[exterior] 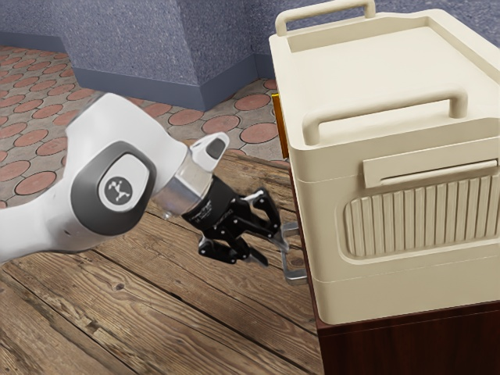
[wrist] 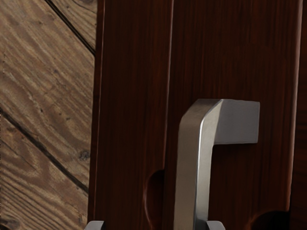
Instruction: Pull the drawer handle with one arm to open the drawer
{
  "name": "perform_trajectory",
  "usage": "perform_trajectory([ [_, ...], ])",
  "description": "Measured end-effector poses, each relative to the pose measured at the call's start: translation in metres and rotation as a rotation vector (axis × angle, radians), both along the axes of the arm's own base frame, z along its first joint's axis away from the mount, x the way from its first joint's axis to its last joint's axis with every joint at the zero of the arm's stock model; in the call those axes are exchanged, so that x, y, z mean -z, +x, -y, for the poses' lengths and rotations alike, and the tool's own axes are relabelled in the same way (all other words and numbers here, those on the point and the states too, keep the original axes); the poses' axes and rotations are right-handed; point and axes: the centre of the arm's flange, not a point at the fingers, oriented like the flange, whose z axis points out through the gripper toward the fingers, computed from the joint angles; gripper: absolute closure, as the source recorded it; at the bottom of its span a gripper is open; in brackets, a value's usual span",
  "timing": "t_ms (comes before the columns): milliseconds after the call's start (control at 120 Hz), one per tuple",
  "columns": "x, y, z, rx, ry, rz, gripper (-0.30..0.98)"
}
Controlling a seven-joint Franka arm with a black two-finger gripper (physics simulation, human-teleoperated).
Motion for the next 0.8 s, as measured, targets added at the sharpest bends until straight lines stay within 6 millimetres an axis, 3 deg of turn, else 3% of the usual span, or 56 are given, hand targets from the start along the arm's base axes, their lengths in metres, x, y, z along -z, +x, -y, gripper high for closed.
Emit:
perform_trajectory([
  [300,0.001,-0.010,0.003,0.049,0.022,0.014,0.57],
  [733,0.001,-0.036,-0.014,0.082,0.074,0.030,0.68],
  [800,0.001,-0.038,-0.023,0.071,0.082,0.027,0.68],
])
